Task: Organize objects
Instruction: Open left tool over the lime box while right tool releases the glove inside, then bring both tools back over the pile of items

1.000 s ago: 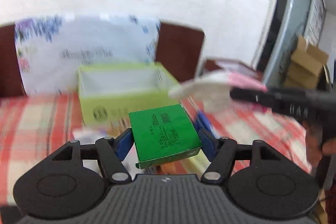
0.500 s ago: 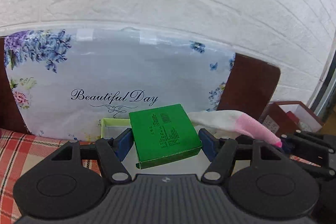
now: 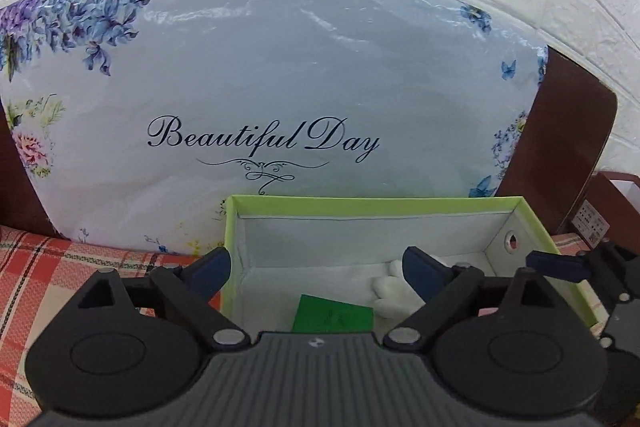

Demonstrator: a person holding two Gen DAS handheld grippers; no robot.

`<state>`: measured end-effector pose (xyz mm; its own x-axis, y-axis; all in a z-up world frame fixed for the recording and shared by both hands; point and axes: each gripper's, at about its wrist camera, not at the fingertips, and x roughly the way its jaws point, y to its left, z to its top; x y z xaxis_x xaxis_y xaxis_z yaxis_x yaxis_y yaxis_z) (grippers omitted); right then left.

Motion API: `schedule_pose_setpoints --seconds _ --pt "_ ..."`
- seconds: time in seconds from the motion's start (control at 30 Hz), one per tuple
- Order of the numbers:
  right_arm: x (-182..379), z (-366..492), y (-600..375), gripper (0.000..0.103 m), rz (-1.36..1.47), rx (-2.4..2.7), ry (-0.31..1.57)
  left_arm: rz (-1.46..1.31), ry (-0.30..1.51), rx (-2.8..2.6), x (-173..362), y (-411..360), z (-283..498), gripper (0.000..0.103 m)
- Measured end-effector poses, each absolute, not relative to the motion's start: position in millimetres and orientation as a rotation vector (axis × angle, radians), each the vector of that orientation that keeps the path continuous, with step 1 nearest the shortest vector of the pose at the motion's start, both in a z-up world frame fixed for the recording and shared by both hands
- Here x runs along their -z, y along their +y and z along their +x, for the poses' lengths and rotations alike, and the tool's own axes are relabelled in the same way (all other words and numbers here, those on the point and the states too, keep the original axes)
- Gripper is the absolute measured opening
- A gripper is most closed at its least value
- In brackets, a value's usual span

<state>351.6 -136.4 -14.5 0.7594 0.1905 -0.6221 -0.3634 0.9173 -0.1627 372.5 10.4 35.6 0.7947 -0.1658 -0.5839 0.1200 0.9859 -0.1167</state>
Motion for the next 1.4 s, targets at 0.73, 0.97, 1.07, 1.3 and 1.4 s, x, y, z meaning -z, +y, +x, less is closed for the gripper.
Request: schedule_pose_setpoints --seconds 0.73,0.97,1.07,1.3,1.4 --pt "-109.3 102.1 -183.5 0.103 -0.059 -0.256 0.275 0.058 0.402 0.147 -130.6 24.4 120.2 0.096" --pt "-69.1 54.2 -189.3 0.103 0.023 -0.242 0.329 -0.056 0.497 0.133 -78.5 41.8 70.3 0.096" --pt "-48.6 39.5 -187.9 0.103 0.026 -0.2 0.356 -0.095 0.544 0.108 -51.5 46.1 61.9 0.096" --pt "0.5 14.6 -179.5 0.103 -0.009 -0.174 0.445 -0.167 0.649 0.09 5.9 55.4 56.1 0.096" --pt "20.8 7.9 -178.0 0.103 -0.001 -0.172 0.501 -0.172 0.684 0.078 25.1 56.8 63.1 0.096"
